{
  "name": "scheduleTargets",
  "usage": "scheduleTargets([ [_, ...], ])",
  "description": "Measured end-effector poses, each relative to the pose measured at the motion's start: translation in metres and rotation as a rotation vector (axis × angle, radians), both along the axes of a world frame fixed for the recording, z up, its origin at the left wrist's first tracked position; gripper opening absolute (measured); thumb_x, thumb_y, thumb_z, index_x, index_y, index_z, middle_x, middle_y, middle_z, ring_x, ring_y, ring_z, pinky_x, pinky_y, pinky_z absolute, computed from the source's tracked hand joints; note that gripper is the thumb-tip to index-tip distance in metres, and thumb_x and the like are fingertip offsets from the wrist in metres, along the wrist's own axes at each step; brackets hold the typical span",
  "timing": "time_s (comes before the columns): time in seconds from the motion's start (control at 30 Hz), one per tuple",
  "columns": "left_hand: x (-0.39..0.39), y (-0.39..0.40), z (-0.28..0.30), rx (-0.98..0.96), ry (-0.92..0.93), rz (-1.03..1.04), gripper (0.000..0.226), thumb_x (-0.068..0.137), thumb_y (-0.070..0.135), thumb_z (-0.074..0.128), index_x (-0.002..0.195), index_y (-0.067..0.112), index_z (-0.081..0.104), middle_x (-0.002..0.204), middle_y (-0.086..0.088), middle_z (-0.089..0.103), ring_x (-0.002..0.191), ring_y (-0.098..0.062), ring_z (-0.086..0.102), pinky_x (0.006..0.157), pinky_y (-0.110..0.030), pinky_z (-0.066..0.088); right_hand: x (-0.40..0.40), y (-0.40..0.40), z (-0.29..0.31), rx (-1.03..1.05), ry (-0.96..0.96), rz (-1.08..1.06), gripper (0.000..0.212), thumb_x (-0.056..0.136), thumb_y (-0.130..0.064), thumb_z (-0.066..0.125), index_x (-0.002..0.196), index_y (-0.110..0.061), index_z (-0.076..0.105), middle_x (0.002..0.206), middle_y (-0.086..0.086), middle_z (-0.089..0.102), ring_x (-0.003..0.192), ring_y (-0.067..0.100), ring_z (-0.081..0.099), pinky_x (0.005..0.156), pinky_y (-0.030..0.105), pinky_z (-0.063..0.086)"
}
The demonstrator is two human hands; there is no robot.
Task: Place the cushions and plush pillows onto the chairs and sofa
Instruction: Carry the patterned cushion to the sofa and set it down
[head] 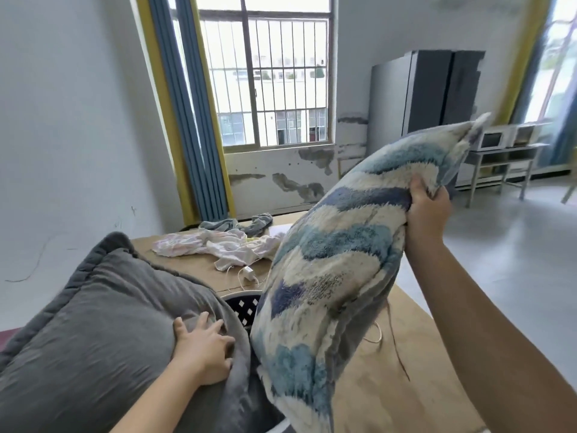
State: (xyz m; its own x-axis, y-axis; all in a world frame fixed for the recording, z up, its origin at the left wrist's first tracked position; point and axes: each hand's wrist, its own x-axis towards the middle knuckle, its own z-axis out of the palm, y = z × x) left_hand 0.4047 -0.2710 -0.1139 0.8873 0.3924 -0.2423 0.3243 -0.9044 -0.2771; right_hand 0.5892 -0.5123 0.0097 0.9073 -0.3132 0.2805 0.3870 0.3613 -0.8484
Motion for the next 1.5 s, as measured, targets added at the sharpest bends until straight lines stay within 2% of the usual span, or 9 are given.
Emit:
scheduleTargets([
  [0.5,0.013,-0.033,-0.009,0.075,0.010,0.112,0.043,0.088,0.044,0.037,0.128,0.031,0.044,0.150,0.003,0.025,0.141,-0.022,0.005,0.107,-0.064,-0.002,-0.028,-0.096,0.037,0.002,-0.183,0.064,0.015,0.089,-0.017,0.057,0.076,-0.024,0.056,0.078,-0.009,0.063,0.072,0.005,0.062,0.072,0.022,0.053],
  [0.6,0.013,-0.050,-0.021,0.088,0.009,0.188,0.043,0.089,0.046,0.035,0.129,0.029,0.043,0.150,0.002,0.025,0.142,-0.021,0.006,0.109,-0.062,-0.005,-0.010,-0.111,0.041,0.048,-0.207,0.079,0.010,0.092,-0.015,0.052,0.083,-0.015,0.055,0.064,-0.022,0.060,0.050,-0.015,0.056,0.052,0.001,0.042],
  [0.73,0.022,-0.078,-0.035,0.070,0.011,0.286,0.043,0.092,0.044,0.031,0.131,0.026,0.041,0.147,0.004,0.030,0.139,-0.016,0.016,0.112,-0.056,0.001,0.021,-0.139,0.046,0.114,-0.213,0.153,0.012,0.093,-0.013,0.050,0.081,-0.016,0.053,0.077,-0.007,0.055,0.048,-0.014,0.056,0.050,0.004,0.044],
  [0.9,0.057,-0.144,-0.015,-0.513,-0.724,0.323,0.043,0.091,0.038,0.043,0.124,0.012,0.052,0.128,-0.007,0.056,0.117,-0.021,0.050,0.093,-0.029,0.039,0.052,-0.155,0.029,0.122,-0.148,0.247,0.013,0.091,-0.016,0.053,0.081,-0.023,0.051,0.083,-0.006,0.058,0.062,-0.006,0.062,0.055,0.010,0.049],
  [1.03,0.054,-0.236,0.057,-0.983,-1.066,0.078,0.095,0.036,0.095,0.034,0.112,0.040,0.046,0.111,0.027,0.049,0.101,0.011,0.047,0.076,0.004,0.036,0.055,-0.158,0.005,0.021,-0.118,0.225,0.011,0.091,-0.021,0.053,0.084,-0.027,0.046,0.085,-0.011,0.055,0.078,0.004,0.056,0.065,0.015,0.048],
  [1.13,0.051,-0.299,0.074,-0.837,-0.829,-0.047,0.098,0.047,0.089,0.037,0.131,0.042,0.021,0.126,0.036,0.023,0.118,0.011,0.030,0.102,-0.012,0.025,0.045,-0.159,-0.027,-0.054,-0.068,0.248,0.010,0.091,-0.025,0.053,0.088,-0.023,0.045,0.082,-0.012,0.052,0.079,0.009,0.055,0.066,0.017,0.049],
  [1.23,0.065,-0.333,0.030,-0.657,-0.634,0.107,0.085,0.075,0.071,0.037,0.142,0.025,0.014,0.142,0.018,0.027,0.129,-0.003,0.028,0.114,-0.031,0.023,0.030,-0.163,-0.053,-0.054,0.013,0.283,0.020,0.090,-0.023,0.054,0.076,-0.031,0.043,0.082,-0.013,0.053,0.081,0.012,0.055,0.080,0.031,0.047],
  [1.4,0.054,-0.358,-0.036,-0.439,-1.133,0.252,0.029,0.093,0.032,0.035,0.100,0.012,0.055,0.101,-0.011,0.064,0.093,-0.029,0.058,0.074,-0.032,0.042,-0.002,-0.181,-0.083,-0.053,0.076,0.448,0.023,0.090,-0.021,0.054,0.076,-0.032,0.040,0.085,-0.011,0.052,0.084,0.013,0.054,0.090,0.037,0.048],
  [1.5,0.032,-0.373,-0.053,-0.527,-1.287,0.329,0.037,0.089,0.037,0.035,0.085,0.009,0.059,0.079,-0.017,0.068,0.074,-0.035,0.063,0.058,-0.029,0.037,-0.028,-0.204,-0.091,-0.172,0.003,0.509,0.025,0.088,-0.020,0.057,0.076,-0.034,0.039,0.084,-0.013,0.051,0.080,0.003,0.052,0.085,0.034,0.046],
])
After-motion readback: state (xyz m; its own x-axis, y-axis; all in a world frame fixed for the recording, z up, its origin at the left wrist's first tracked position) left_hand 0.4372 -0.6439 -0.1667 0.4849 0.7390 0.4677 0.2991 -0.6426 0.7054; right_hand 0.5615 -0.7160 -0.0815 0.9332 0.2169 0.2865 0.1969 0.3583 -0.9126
